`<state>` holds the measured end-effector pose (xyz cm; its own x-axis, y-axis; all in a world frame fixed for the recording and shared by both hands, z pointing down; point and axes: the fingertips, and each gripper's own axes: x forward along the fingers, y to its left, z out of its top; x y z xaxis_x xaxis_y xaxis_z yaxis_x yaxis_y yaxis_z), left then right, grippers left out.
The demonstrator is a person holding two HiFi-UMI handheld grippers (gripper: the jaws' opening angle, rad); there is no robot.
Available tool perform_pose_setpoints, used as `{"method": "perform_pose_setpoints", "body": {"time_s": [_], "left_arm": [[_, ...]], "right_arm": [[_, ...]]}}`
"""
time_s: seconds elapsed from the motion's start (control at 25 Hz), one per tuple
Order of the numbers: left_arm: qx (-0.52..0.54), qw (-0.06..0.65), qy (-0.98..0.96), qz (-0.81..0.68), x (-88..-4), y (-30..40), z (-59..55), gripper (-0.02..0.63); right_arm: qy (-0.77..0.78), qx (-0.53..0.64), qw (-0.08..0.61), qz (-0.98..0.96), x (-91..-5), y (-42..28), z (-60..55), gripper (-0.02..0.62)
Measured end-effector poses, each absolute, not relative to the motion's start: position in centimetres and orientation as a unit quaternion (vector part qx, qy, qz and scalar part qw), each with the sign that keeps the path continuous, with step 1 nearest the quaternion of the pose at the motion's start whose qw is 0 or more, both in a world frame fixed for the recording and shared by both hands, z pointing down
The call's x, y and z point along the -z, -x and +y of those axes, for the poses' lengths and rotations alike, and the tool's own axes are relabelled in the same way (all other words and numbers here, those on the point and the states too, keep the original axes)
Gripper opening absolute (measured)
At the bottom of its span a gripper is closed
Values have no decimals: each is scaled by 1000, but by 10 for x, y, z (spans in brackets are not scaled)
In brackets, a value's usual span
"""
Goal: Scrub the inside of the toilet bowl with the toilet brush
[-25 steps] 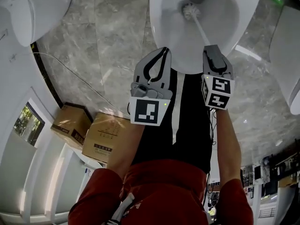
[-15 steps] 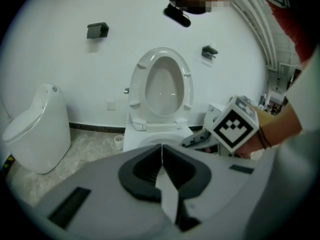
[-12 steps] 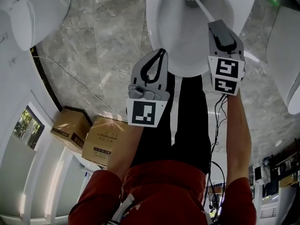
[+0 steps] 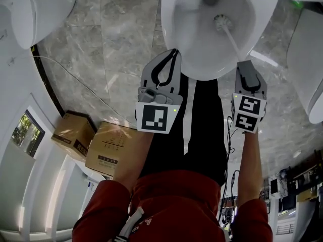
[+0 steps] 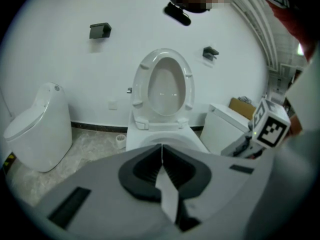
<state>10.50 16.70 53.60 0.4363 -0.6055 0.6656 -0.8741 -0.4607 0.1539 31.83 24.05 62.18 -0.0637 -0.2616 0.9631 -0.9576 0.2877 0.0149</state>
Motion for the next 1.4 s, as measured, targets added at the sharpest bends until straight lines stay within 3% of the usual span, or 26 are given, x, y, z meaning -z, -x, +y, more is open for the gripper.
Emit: {"method": "perform_pose_setpoints", "body": {"time_s": [0.2,0.36,0.52,0.68,0.96,1.2,1.4], "left_arm": [[-260,250,-812,-459,-534,-102,165,-2],[-255,251,-810,-465,-528,-96,161,-3],[-253,240,-811,-470,-524,-95,157,-2],[-253,245,-810,-468,-523,-99,160,-2],[-254,247,-808,-471,-525,-98,159,-3],[-254,240,-808,-475,-527,-94,154,-3],[-254,242,-806,-477,-525,-90,156,-2]], "right_arm": [[-408,-378,481,-677,-621,-240,275,147],[-411,-379,419,-715,-610,-196,227,147],[-443,-331,391,-735,-608,-207,148,146],[-480,-271,430,-715,-613,-257,95,146],[-493,-312,488,-649,-636,-328,170,146],[-449,-398,465,-650,-644,-269,249,146],[-453,-412,417,-672,-631,-223,219,147]]}}
